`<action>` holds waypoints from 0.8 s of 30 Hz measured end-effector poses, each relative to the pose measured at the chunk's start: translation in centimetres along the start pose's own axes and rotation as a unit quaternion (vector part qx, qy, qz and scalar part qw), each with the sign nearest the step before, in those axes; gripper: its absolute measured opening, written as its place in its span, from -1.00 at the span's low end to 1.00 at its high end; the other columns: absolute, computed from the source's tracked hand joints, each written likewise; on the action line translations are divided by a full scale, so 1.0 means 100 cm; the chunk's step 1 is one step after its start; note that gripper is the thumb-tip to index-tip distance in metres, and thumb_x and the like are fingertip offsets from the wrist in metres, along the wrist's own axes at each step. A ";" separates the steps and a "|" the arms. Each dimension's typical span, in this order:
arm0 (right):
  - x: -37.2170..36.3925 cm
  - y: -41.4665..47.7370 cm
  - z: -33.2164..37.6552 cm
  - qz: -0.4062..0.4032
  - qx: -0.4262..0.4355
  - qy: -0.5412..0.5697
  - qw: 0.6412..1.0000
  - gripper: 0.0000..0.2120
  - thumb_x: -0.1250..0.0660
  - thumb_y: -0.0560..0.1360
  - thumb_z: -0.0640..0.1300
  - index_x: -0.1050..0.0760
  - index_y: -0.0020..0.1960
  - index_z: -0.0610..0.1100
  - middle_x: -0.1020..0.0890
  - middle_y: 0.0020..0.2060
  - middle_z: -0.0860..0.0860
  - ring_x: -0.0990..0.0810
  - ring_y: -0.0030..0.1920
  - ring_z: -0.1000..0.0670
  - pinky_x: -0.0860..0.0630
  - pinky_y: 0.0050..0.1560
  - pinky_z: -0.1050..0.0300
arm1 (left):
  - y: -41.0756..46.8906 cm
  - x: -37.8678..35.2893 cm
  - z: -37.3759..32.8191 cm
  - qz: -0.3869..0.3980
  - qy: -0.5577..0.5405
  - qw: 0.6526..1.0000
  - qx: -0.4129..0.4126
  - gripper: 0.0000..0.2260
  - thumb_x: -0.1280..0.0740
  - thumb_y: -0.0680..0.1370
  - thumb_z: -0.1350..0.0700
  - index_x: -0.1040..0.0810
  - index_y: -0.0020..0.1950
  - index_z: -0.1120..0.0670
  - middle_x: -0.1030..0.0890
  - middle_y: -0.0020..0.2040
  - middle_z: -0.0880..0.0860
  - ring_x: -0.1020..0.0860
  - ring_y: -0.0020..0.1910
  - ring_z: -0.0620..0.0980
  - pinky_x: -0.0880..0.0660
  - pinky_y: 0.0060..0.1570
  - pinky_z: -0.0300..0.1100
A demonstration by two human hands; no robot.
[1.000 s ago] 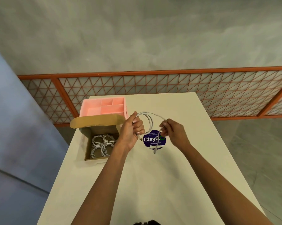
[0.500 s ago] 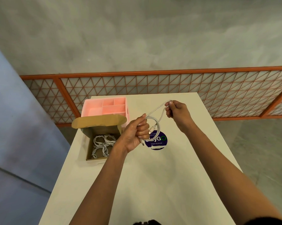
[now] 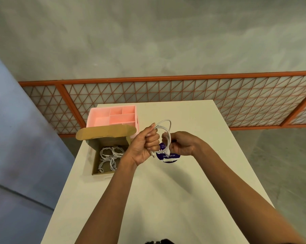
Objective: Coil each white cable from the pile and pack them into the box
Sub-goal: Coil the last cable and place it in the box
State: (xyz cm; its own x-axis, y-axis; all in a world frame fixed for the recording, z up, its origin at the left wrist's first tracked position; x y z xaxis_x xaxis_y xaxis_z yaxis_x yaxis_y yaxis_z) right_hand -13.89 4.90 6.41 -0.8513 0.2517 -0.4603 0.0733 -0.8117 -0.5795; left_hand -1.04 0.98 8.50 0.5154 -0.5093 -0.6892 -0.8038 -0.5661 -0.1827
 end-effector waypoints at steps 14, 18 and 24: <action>-0.006 -0.026 0.004 0.067 -0.006 -0.205 0.976 -0.74 -0.33 0.48 0.03 -0.45 -0.17 -0.18 -0.55 -0.20 -0.09 -0.62 -0.23 0.03 -0.62 -0.16 0.12 | 0.007 0.013 0.005 -0.081 0.088 0.992 -0.033 -0.59 -0.15 0.64 0.05 -0.22 -0.43 0.01 -0.15 -0.57 -0.12 -0.11 -0.62 -0.21 -0.11 -0.61 -0.37; -0.007 -0.026 0.007 0.013 0.006 -0.267 0.963 -0.97 -0.33 0.51 -0.31 -0.51 -0.11 -0.27 -0.60 -0.23 -0.13 -0.65 -0.31 0.08 -0.63 -0.15 0.27 | 0.007 0.016 0.008 -0.105 0.122 0.986 -0.040 -0.60 -0.14 0.64 0.03 -0.17 -0.38 0.03 -0.14 -0.57 -0.11 -0.10 -0.61 -0.19 -0.12 -0.61 -0.36; -0.018 -0.036 0.023 -0.172 0.083 -0.460 0.867 -0.57 -0.53 0.36 -0.21 -0.45 0.11 -0.37 -0.67 -0.24 -0.24 -0.64 -0.38 -0.05 -0.60 -0.08 0.05 | 0.010 0.022 0.011 -0.171 0.152 0.971 -0.073 -0.57 -0.15 0.65 0.06 -0.16 -0.41 0.02 -0.12 -0.57 -0.11 -0.08 -0.61 -0.18 -0.09 -0.60 -0.37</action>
State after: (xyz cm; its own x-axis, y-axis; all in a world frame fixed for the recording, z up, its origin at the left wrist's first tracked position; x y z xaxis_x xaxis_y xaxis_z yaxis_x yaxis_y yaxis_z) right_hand -13.83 6.13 10.83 -0.8675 0.0285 0.4965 -0.2773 -0.8565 -0.4353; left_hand -1.03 0.02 6.06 0.8266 -0.4297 -0.3634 -0.5306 -0.8103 -0.2486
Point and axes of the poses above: each hand's wrist, its own y-axis towards the middle knuckle, its own x-axis out of the back of the hand, z = x × y, the point moved 3 cm from there along y, towards the middle knuckle
